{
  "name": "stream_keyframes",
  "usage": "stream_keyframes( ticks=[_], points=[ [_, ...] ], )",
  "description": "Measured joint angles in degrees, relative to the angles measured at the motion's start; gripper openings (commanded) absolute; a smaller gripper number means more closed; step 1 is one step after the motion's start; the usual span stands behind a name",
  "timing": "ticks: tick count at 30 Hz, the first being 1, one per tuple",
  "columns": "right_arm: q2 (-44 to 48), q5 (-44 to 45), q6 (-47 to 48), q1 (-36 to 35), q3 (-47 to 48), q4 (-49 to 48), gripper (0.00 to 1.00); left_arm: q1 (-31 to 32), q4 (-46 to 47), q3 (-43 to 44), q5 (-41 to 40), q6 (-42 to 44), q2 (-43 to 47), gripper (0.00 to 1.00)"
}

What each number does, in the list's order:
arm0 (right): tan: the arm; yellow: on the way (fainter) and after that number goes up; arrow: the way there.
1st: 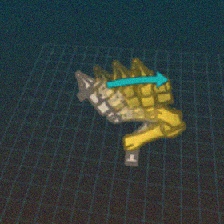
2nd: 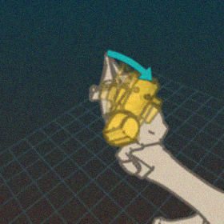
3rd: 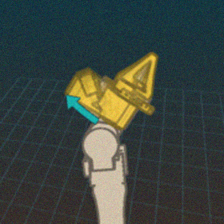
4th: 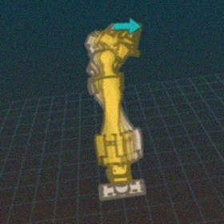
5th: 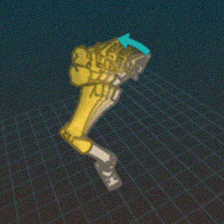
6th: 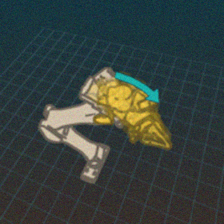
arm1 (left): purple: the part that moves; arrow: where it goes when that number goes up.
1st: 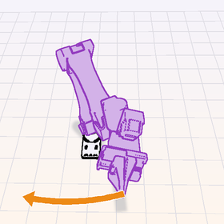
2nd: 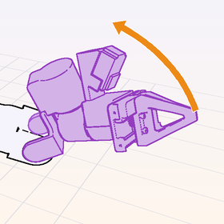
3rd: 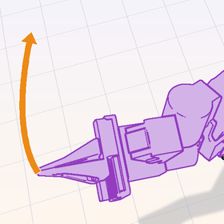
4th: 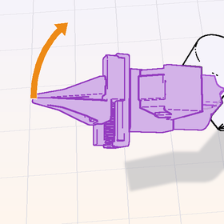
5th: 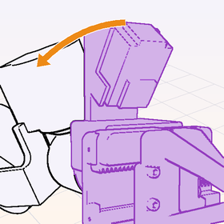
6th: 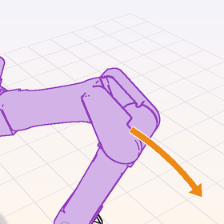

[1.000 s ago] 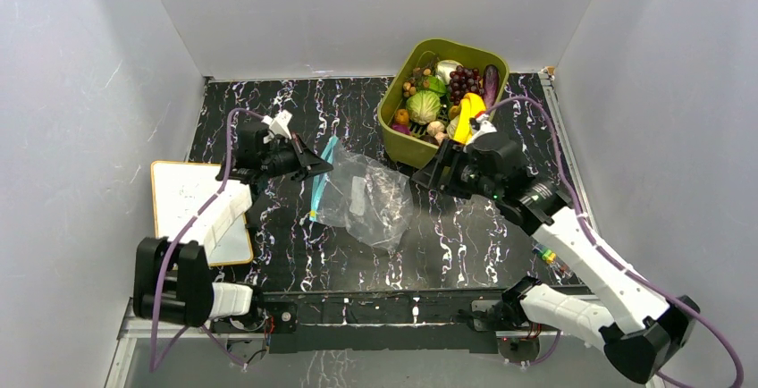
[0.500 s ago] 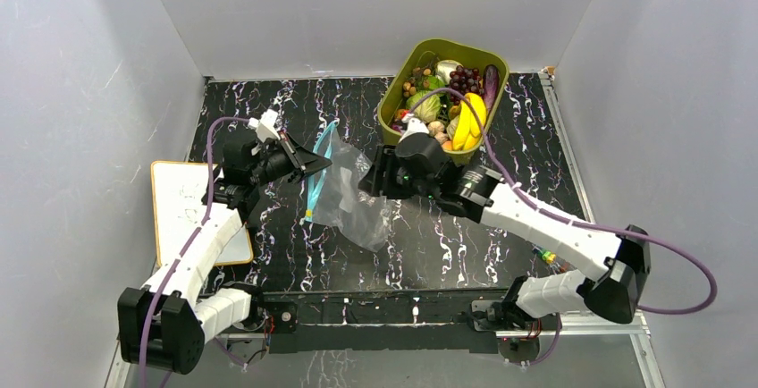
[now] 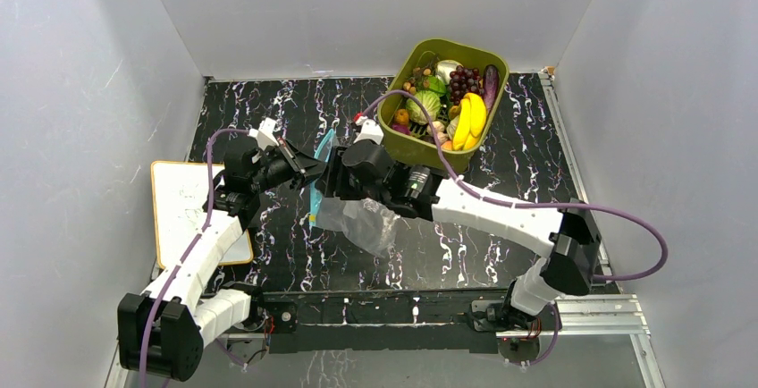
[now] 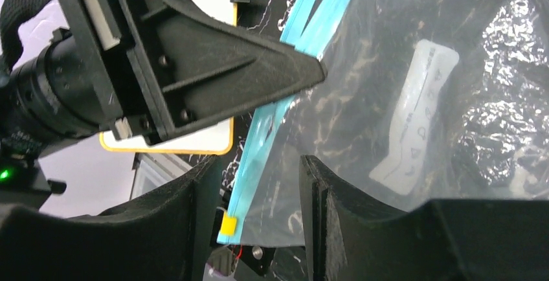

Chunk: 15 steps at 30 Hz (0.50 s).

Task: Place the food in the zip-top bag and seal the zipper
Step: Open the zipper of the food storage bag.

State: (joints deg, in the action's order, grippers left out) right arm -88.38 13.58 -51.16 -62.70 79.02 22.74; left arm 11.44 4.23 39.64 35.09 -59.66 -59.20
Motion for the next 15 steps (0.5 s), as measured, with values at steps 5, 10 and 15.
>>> stream_keyframes(
  ticks=[5, 10, 15],
  points=[
    [-3.69, 1.14, 0.09, -0.07, 3.06, 0.20, 0.44, 0.02, 0.02, 0.00, 0.33, -0.85, 0.28, 0.00],
    [-7.06, 3.28, 0.42, -0.33, 6.36, 2.78, 0.34, 0.02, 0.17, 0.00, 0.68, -2.10, 1.20, 0.00],
    [-9.11, 5.70, 1.25, -0.66, 7.98, 4.94, 0.00, 0.02, 0.52, 0.00, 1.05, -2.99, 1.88, 0.00]
  ],
)
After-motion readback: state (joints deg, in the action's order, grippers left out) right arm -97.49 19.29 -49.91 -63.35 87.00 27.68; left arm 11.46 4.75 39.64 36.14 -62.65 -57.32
